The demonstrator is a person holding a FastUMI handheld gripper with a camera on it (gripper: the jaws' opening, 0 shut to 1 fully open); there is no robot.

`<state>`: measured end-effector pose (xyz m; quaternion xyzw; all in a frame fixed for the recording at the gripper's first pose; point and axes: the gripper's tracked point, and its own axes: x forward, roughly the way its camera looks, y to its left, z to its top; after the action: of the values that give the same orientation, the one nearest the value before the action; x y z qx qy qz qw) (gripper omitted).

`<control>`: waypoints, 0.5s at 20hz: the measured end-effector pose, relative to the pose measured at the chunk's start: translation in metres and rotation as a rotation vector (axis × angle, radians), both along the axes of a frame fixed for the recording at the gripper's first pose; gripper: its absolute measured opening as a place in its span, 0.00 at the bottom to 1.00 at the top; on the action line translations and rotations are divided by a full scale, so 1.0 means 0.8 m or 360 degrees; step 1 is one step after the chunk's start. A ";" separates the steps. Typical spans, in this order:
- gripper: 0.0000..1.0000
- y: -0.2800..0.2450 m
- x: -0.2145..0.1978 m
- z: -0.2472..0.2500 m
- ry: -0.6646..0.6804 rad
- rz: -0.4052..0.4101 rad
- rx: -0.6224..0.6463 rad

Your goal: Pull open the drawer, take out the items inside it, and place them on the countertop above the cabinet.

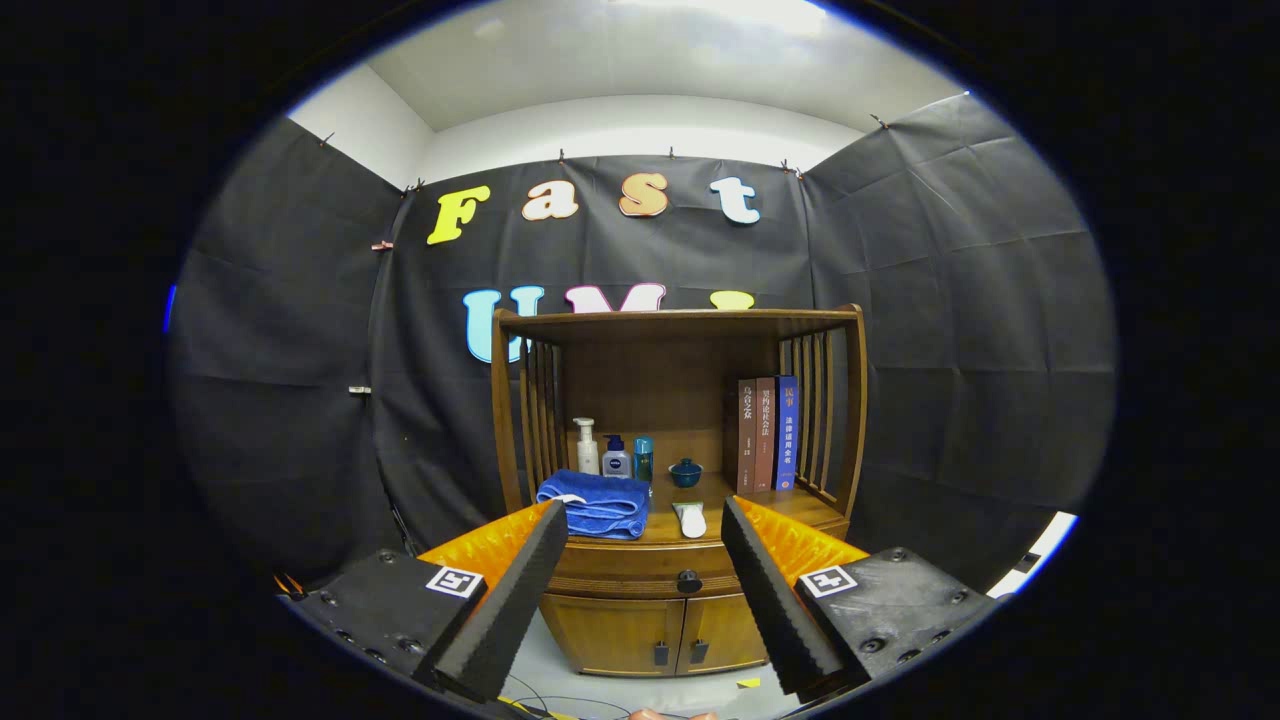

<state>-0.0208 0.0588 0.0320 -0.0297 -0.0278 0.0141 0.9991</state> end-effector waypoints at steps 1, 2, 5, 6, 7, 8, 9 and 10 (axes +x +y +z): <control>0.99 -0.002 -0.001 0.002 -0.0001 -0.0005 -0.0004; 0.99 -0.003 -0.002 0.004 -0.0009 -0.0008 -0.0002; 0.99 -0.004 -0.011 0.007 -0.0033 -0.0006 0.0017; 0.99 -0.005 -0.012 0.006 -0.0033 -0.0001 0.0024; 0.99 -0.005 -0.013 0.004 -0.0031 -0.0003 0.0027; 0.99 -0.008 -0.012 0.004 -0.0027 -0.0008 0.0025; 0.99 -0.007 -0.011 0.003 -0.0024 -0.0008 0.0022; 0.99 -0.007 -0.010 0.004 -0.0025 -0.0008 0.0019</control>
<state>-0.0288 0.0529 0.0350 -0.0237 -0.0356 0.0111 0.9990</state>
